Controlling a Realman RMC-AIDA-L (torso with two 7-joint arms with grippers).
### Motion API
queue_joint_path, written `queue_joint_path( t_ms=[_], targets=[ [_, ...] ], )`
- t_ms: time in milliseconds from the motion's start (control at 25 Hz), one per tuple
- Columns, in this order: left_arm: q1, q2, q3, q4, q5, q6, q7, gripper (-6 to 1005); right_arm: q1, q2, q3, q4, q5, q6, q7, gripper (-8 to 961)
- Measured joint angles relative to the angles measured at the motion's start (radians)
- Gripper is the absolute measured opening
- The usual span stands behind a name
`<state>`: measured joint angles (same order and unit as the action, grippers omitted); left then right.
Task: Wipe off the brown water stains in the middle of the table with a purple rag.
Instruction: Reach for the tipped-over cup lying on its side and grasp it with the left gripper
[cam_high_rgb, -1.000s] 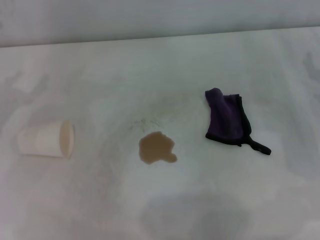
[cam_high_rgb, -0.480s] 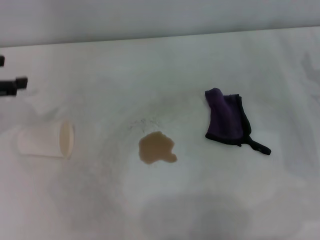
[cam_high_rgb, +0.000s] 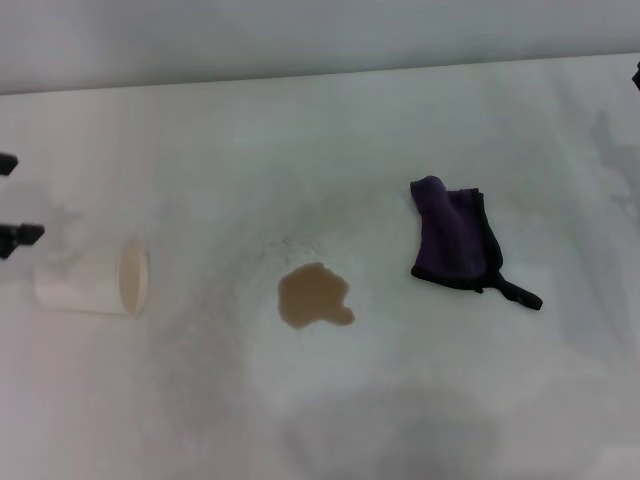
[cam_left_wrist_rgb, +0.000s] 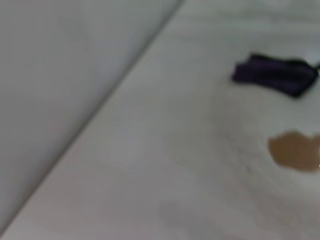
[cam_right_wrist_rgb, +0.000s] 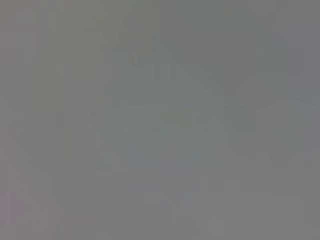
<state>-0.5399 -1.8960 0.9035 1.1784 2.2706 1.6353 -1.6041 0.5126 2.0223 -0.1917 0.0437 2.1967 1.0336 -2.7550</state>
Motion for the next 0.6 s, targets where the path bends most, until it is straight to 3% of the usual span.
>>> queue_joint_path(
  t_ms=[440,600],
  targets=[
    [0.004,-0.044,0.124,0.016,0.103,0.011,0.029,873,-0.007,0.002,0.014,0.036,0.000,0.000,0.000,854],
    [-0.006,-0.072,0.128,0.007,0.147,0.005,0.066,873,-0.006,0.002,0.014,0.055,0.000,0.000,0.000,853]
  ],
)
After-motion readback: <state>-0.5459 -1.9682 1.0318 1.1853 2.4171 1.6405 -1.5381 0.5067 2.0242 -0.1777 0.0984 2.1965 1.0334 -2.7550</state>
